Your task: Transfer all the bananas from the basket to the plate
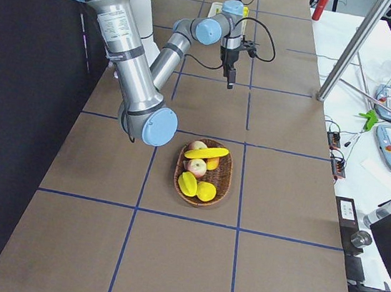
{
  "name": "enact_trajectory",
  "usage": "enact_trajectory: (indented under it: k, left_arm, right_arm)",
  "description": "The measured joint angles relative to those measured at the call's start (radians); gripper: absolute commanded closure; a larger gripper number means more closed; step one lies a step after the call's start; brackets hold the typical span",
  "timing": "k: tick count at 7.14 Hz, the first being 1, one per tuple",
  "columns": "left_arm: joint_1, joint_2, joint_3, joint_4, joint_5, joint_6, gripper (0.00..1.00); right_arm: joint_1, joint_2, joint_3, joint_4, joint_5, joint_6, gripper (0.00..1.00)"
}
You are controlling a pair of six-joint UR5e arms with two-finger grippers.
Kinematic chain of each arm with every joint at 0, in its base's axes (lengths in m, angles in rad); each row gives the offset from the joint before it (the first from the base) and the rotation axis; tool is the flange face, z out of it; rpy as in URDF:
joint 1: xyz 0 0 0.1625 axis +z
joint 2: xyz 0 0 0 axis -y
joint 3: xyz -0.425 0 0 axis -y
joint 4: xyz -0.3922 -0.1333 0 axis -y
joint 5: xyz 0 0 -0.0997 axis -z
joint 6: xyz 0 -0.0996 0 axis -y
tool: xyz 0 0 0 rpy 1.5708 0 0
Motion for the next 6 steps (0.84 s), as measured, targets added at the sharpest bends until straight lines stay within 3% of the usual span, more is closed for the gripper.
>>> enact_trajectory:
  k: [2, 4, 6]
  left_arm:
    - [-0.061, -0.012, -0.011, 0.019, -0.077, 0.051, 0.0]
    - [-0.075, -0.03, -0.019, 0.025, -0.107, 0.051, 0.0]
    - [-0.077, -0.036, -0.021, 0.025, -0.11, 0.048, 0.0]
  right_arm:
    - [0.024, -0.098, 0.019, 0.07, 0.01, -0.057, 0.0]
    - [0.057, -0.337, 0.066, 0.283, 0.033, -0.108, 0.0]
    - [0.073, -0.598, 0.074, 0.57, 0.059, -0.131, 0.02]
